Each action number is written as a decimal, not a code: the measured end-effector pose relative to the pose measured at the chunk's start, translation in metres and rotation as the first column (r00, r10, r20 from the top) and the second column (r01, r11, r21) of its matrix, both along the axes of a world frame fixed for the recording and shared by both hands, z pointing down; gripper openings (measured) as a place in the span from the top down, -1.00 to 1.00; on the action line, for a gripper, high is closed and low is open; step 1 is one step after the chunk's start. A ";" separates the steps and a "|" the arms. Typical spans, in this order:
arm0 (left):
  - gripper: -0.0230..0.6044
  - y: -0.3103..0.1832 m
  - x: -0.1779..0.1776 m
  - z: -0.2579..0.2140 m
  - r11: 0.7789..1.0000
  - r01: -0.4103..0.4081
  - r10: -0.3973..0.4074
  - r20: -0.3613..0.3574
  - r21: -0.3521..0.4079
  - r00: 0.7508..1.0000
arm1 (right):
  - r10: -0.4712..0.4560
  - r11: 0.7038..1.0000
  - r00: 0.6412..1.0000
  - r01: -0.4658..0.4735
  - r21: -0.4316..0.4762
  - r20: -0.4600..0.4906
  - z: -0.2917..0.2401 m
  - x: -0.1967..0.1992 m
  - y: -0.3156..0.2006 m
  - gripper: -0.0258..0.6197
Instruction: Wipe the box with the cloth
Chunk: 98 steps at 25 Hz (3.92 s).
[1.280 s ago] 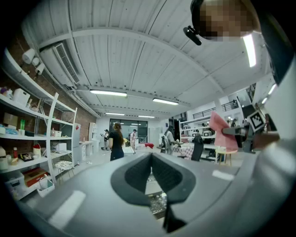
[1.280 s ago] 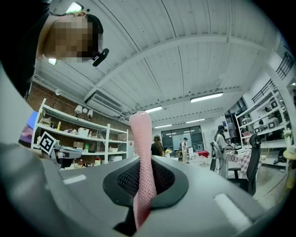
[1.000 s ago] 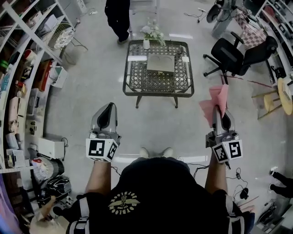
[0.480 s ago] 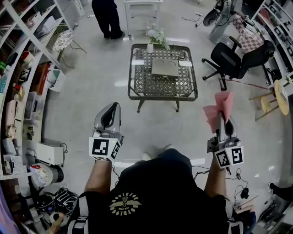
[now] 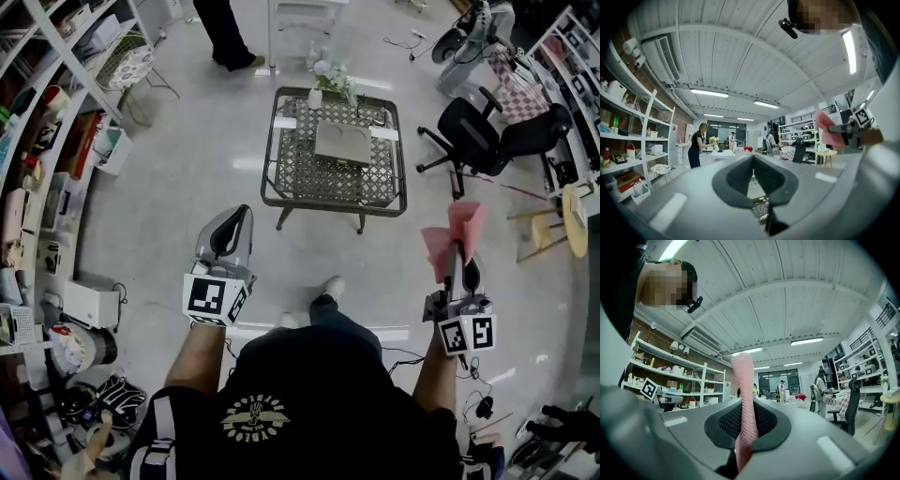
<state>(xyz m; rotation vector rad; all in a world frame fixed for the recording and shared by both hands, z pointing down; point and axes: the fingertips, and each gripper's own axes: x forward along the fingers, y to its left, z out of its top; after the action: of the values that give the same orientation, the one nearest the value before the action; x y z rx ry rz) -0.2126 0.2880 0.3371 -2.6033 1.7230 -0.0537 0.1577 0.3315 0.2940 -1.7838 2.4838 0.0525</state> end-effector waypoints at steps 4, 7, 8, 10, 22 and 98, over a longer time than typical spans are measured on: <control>0.93 -0.020 0.011 -0.001 1.000 -0.007 0.007 -0.004 -0.007 1.000 | 0.002 1.000 1.000 -0.002 -0.010 -0.017 0.001 0.008 -0.019 0.87; 0.93 -0.038 0.022 -0.002 1.000 -0.012 0.012 -0.009 -0.004 1.000 | 0.007 1.000 1.000 -0.007 -0.010 -0.019 0.003 0.019 -0.034 0.87; 0.93 -0.044 0.026 -0.002 1.000 -0.014 0.014 -0.014 -0.006 1.000 | 0.008 1.000 1.000 -0.009 -0.013 -0.016 0.005 0.023 -0.040 0.87; 0.93 -0.056 0.035 0.000 1.000 -0.021 0.020 -0.023 -0.011 1.000 | 0.009 1.000 1.000 -0.009 -0.021 -0.012 0.009 0.030 -0.054 0.87; 0.93 -0.125 0.087 0.008 0.999 -0.008 0.008 -0.004 -0.040 1.000 | -0.047 0.998 0.999 0.046 -0.040 -0.010 0.024 0.055 -0.141 0.87; 0.93 -0.495 0.088 0.090 0.957 -0.237 0.235 -0.034 -0.167 0.971 | -0.143 0.932 0.989 0.143 -0.334 0.024 0.158 -0.110 -0.501 0.87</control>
<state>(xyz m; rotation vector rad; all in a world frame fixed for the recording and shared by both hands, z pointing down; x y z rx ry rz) -0.1243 -0.2066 0.4272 -2.9189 1.4571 -0.1870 0.0475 -0.1693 0.4520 -1.6980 2.7488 -0.4045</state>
